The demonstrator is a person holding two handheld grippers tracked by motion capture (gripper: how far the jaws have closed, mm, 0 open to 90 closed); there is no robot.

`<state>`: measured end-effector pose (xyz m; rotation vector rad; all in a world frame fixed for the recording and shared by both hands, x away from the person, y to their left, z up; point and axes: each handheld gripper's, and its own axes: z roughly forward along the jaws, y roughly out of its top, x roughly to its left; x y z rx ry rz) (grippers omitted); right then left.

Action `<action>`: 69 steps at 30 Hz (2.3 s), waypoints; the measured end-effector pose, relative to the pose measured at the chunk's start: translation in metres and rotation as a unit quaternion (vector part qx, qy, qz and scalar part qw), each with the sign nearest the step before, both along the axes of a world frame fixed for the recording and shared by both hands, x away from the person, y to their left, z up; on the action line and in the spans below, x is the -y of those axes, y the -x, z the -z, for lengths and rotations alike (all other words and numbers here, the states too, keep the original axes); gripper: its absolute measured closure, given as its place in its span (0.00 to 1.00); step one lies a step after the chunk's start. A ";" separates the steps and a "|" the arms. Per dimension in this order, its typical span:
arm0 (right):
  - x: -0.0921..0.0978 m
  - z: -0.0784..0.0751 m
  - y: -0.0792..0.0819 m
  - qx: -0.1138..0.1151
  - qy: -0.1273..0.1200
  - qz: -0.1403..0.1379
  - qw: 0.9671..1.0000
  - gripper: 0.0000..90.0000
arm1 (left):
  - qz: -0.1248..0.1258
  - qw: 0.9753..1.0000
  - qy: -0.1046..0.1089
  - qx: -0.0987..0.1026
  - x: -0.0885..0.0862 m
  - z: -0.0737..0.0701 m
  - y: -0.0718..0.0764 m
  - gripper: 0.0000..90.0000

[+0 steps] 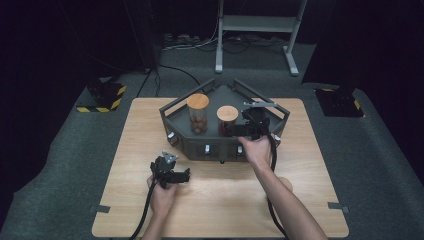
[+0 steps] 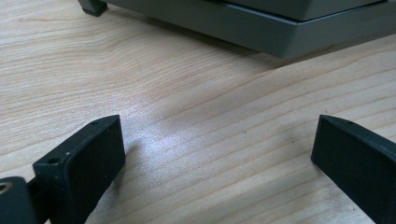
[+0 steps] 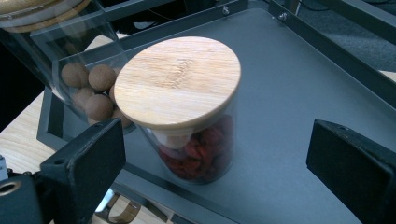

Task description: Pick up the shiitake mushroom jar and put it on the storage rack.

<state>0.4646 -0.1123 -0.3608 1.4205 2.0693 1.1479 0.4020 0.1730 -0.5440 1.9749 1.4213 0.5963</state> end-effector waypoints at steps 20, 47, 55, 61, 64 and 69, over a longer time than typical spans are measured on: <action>0.024 -0.002 0.006 0.000 0.008 -0.011 1.000 0.05 | 0.000 1.000 0.000 0.000 0.000 0.000 0.000 0.03; 0.063 -0.001 0.007 0.043 0.041 -0.048 0.997 0.06 | 0.001 1.000 0.000 -0.001 0.000 0.000 0.000 0.03; 0.069 0.000 0.008 0.055 0.036 -0.058 0.996 0.06 | 0.001 1.000 0.000 -0.001 0.000 0.000 0.000 0.03; 0.077 0.002 0.009 0.063 0.020 -0.061 0.996 0.06 | 0.001 1.000 0.000 -0.001 0.000 0.000 0.000 0.03; 0.083 0.004 0.009 0.066 0.015 -0.067 0.995 0.06 | 0.001 1.000 0.000 -0.001 0.000 0.000 0.000 0.03; 0.092 0.010 0.010 0.073 0.008 -0.070 0.995 0.07 | 0.001 1.000 0.000 -0.001 0.000 0.000 0.000 0.03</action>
